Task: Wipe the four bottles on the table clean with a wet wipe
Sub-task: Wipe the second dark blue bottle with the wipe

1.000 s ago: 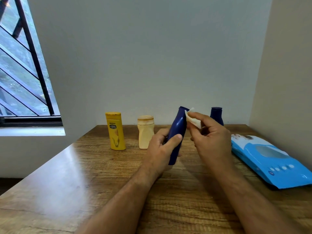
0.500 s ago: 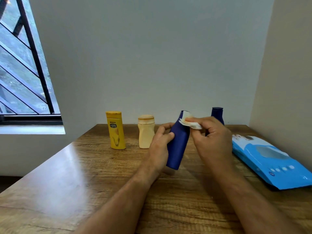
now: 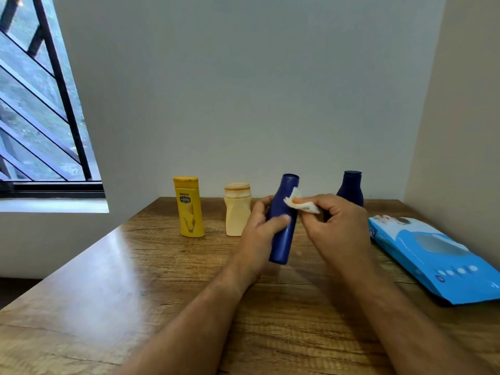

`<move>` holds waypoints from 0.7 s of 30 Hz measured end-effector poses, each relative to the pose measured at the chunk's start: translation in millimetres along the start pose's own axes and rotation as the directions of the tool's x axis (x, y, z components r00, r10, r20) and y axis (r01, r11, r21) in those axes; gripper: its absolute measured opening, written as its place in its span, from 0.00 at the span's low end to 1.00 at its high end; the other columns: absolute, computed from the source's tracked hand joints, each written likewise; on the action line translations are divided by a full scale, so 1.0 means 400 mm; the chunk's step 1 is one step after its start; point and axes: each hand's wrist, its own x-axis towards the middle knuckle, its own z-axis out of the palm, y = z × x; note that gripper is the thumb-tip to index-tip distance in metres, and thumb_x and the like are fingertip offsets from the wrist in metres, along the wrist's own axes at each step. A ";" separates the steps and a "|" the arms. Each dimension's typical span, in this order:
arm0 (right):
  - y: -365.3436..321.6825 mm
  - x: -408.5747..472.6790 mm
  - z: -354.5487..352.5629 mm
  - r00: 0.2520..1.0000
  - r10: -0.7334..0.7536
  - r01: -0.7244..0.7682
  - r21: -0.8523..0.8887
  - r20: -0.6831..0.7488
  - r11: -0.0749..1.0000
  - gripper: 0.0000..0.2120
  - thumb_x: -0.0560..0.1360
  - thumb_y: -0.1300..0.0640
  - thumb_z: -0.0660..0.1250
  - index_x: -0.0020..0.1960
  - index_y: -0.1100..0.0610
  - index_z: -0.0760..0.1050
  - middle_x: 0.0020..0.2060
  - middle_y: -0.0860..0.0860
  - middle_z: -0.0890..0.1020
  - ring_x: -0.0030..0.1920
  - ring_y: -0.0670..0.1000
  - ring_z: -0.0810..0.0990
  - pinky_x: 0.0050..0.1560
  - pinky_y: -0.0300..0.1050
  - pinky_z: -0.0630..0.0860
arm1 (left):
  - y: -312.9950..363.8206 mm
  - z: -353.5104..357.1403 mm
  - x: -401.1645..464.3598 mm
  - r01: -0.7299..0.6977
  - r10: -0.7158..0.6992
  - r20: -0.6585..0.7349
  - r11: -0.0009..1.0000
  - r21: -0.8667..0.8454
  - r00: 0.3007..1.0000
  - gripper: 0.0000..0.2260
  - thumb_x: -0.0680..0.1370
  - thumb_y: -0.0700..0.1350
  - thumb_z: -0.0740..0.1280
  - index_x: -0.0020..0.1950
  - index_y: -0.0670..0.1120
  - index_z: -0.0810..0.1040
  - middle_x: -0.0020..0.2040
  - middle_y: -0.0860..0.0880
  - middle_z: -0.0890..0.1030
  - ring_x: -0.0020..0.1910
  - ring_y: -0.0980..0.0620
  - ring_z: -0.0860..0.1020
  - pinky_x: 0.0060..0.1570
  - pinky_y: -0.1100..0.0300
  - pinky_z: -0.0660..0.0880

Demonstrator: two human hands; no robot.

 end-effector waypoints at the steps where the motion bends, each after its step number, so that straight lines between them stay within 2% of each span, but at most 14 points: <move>1: 0.003 0.005 -0.003 0.997 0.028 -0.029 -0.003 -0.072 1.000 0.09 0.75 0.60 0.71 0.54 0.51 0.82 0.41 0.41 0.82 0.44 0.37 0.78 0.40 0.25 0.72 | -0.003 0.003 -0.006 -0.031 0.024 0.055 0.991 0.127 0.998 0.24 0.74 0.50 0.70 0.69 0.55 0.69 0.61 0.53 0.78 0.55 0.58 0.80 0.52 0.63 0.76; 3: 0.009 0.012 -0.009 0.983 0.068 -0.068 0.009 -0.171 0.998 0.09 0.76 0.60 0.70 0.55 0.52 0.83 0.40 0.40 0.82 0.43 0.37 0.78 0.39 0.24 0.71 | -0.008 0.014 -0.011 -0.099 0.064 0.110 0.933 0.346 0.992 0.29 0.74 0.48 0.73 0.71 0.56 0.65 0.64 0.56 0.75 0.59 0.58 0.77 0.56 0.62 0.77; 4: 0.010 0.013 -0.011 0.981 0.061 -0.063 -0.008 -0.184 0.998 0.09 0.76 0.59 0.70 0.55 0.52 0.83 0.40 0.41 0.81 0.42 0.38 0.78 0.39 0.24 0.71 | -0.009 0.016 -0.011 -0.123 0.089 0.103 0.910 0.396 0.991 0.30 0.74 0.47 0.75 0.71 0.57 0.64 0.65 0.57 0.73 0.61 0.57 0.76 0.58 0.61 0.77; 9: 0.000 -0.003 0.005 0.990 -0.126 0.114 -0.165 -0.068 0.980 0.12 0.75 0.62 0.70 0.58 0.54 0.82 0.41 0.43 0.75 0.41 0.39 0.75 0.45 0.23 0.71 | -0.018 0.001 -0.003 -0.227 0.219 0.071 0.859 0.460 0.973 0.33 0.72 0.46 0.76 0.71 0.60 0.62 0.63 0.56 0.76 0.60 0.56 0.78 0.59 0.54 0.79; 13: 0.000 -0.007 0.010 0.965 -0.255 0.232 -0.256 -0.058 0.938 0.12 0.74 0.63 0.71 0.57 0.57 0.82 0.47 0.49 0.78 0.46 0.40 0.73 0.50 0.22 0.71 | -0.014 0.005 -0.006 -0.298 0.304 0.067 0.822 0.486 0.950 0.32 0.74 0.43 0.74 0.70 0.60 0.63 0.62 0.56 0.78 0.59 0.58 0.78 0.59 0.53 0.79; 17: 0.002 0.006 -0.002 0.980 -0.119 0.082 -0.219 -0.162 0.972 0.07 0.74 0.61 0.71 0.52 0.56 0.81 0.45 0.48 0.81 0.41 0.40 0.75 0.41 0.24 0.70 | -0.011 0.012 -0.004 -0.296 0.310 0.037 0.857 0.421 0.950 0.32 0.74 0.44 0.74 0.70 0.62 0.61 0.62 0.55 0.76 0.55 0.53 0.81 0.51 0.51 0.83; 19: 0.011 0.012 -0.006 0.979 -0.056 0.014 -0.211 -0.196 0.977 0.05 0.75 0.60 0.71 0.51 0.56 0.81 0.44 0.47 0.81 0.40 0.38 0.74 0.37 0.25 0.66 | -0.012 0.016 -0.007 -0.291 0.295 0.060 0.854 0.430 0.954 0.32 0.75 0.45 0.74 0.70 0.63 0.59 0.63 0.55 0.75 0.55 0.53 0.81 0.51 0.51 0.83; 21: 0.012 0.012 -0.006 0.980 -0.067 0.026 -0.209 -0.190 0.978 0.06 0.75 0.60 0.71 0.51 0.57 0.81 0.43 0.46 0.80 0.40 0.37 0.74 0.37 0.25 0.67 | -0.017 0.018 -0.007 -0.292 0.293 0.072 0.840 0.458 0.954 0.33 0.75 0.45 0.74 0.71 0.62 0.58 0.64 0.55 0.74 0.57 0.53 0.80 0.54 0.52 0.82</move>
